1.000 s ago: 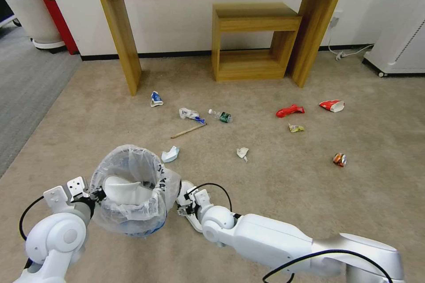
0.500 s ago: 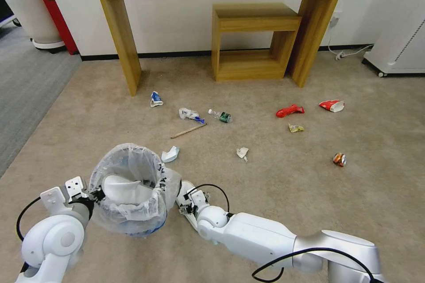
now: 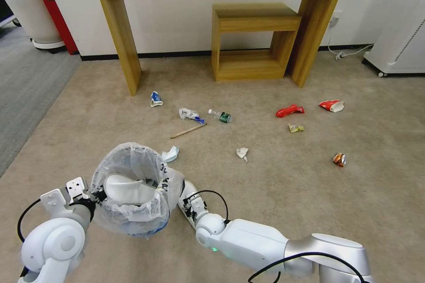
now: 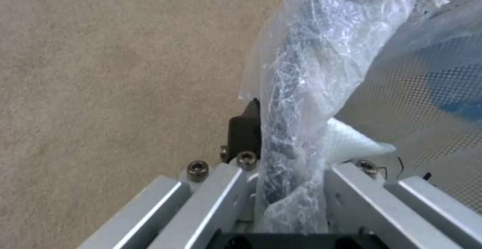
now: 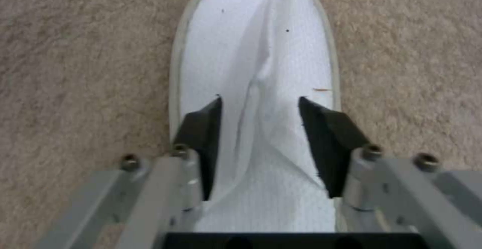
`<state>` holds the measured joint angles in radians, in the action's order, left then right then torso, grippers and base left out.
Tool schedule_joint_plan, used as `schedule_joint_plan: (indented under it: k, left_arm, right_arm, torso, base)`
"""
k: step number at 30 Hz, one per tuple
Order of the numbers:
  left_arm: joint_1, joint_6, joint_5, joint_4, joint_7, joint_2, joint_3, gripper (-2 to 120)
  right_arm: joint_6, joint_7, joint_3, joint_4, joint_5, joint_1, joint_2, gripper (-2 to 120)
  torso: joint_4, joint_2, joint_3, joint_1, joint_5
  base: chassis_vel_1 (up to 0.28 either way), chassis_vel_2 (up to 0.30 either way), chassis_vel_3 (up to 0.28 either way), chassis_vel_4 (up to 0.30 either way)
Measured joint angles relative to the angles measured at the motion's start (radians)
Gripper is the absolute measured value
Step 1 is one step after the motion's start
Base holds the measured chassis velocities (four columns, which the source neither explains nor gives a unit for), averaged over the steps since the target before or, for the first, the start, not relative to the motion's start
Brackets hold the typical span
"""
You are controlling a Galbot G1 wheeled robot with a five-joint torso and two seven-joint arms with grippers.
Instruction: Pick up the trash bin and place the garbage on the floor into it.
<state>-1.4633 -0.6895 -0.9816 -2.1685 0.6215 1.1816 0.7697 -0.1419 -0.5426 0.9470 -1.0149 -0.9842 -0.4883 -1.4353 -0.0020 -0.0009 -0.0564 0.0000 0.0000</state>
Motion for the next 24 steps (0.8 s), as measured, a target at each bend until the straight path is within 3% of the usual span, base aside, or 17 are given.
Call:
schedule_joint_plan:
  k: [5,7,11,17,21,24]
  left_arm:
    - [-0.003,0.001,0.0,-0.009,-0.003,0.001,0.004,1]
    - [-0.006,0.003,0.003,-0.009,-0.004,0.004,0.006,1]
    - [-0.008,0.004,0.008,-0.009,-0.007,0.008,0.006,1]
    - [-0.003,0.006,0.011,0.001,-0.008,0.008,0.005,1]
    - [0.001,0.006,0.012,0.008,-0.007,0.007,0.003,1]
    - [0.002,0.006,0.014,0.019,-0.005,0.005,0.001,1]
  right_arm:
    - [0.017,0.013,0.007,0.011,0.002,0.0,0.0,23]
    - [0.028,0.022,0.009,0.016,0.004,0.0,0.002,11]
    - [0.041,0.033,0.011,0.028,0.01,-0.001,0.005,0]
    - [0.061,0.046,0.004,0.032,0.017,-0.007,0.015,0]
    - [0.069,0.047,-0.037,-0.037,0.025,-0.018,0.057,0]
    - [0.09,0.044,-0.113,-0.17,0.057,-0.034,0.126,0]
  torso:
    - [0.0,0.0,0.0,0.0,0.0]
    - [0.0,0.0,0.0,0.0,0.0]
    - [0.0,0.0,0.0,0.0,0.0]
    - [0.0,0.0,0.0,0.0,0.0]
    - [0.0,0.0,0.0,0.0,0.0001]
    - [0.0,0.0,0.0,0.0,0.0001]
  base:
    - [0.0,0.0,0.0,0.0]
    - [0.0,0.0,0.0,0.0]
    - [0.0,0.0,0.0,0.0]
    - [0.0,0.0,0.0,0.0]
    - [0.0,0.0,0.0,0.0]
    - [0.0,0.0,0.0,0.0]
